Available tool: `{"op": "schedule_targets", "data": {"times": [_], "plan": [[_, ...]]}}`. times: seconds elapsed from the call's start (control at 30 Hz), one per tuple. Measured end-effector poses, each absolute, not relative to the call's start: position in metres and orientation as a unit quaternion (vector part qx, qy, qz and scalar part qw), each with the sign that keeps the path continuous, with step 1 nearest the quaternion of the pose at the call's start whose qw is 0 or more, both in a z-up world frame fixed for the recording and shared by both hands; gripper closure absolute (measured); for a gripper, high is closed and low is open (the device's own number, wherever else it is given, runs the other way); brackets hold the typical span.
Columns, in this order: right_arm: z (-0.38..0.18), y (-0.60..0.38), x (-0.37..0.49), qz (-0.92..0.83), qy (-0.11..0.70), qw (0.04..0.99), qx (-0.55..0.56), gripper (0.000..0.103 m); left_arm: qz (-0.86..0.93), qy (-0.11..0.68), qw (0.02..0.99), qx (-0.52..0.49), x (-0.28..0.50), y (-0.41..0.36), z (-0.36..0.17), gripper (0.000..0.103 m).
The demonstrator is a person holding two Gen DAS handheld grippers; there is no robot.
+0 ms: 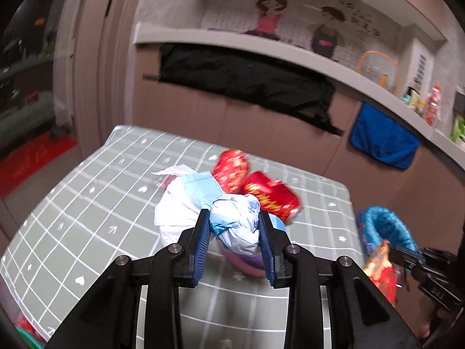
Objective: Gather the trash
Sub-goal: 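Carry the tissue and red wrapper over the bin with both tools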
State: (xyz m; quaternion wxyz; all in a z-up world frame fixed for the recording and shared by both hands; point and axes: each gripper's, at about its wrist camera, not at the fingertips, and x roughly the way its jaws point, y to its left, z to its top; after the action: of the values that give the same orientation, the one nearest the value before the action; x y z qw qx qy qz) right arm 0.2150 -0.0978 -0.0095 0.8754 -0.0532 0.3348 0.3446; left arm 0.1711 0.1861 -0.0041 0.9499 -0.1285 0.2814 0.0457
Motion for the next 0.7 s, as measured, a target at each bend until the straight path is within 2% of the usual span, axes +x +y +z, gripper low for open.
{"op": "schedule_targets", "data": {"times": [0.3,0.7], "plan": [[0.029,-0.118,0.193,0.342,0.281,0.895,-0.06,0.099,0.001,0.236,0.968,-0.086,0.147,0.122,0.042,0.07],[0.09,-0.197,0.173,0.267,0.211,0.939,-0.047,0.099,-0.06,0.171,0.983,-0.01,0.133,0.01,0.103,0.07]]}}
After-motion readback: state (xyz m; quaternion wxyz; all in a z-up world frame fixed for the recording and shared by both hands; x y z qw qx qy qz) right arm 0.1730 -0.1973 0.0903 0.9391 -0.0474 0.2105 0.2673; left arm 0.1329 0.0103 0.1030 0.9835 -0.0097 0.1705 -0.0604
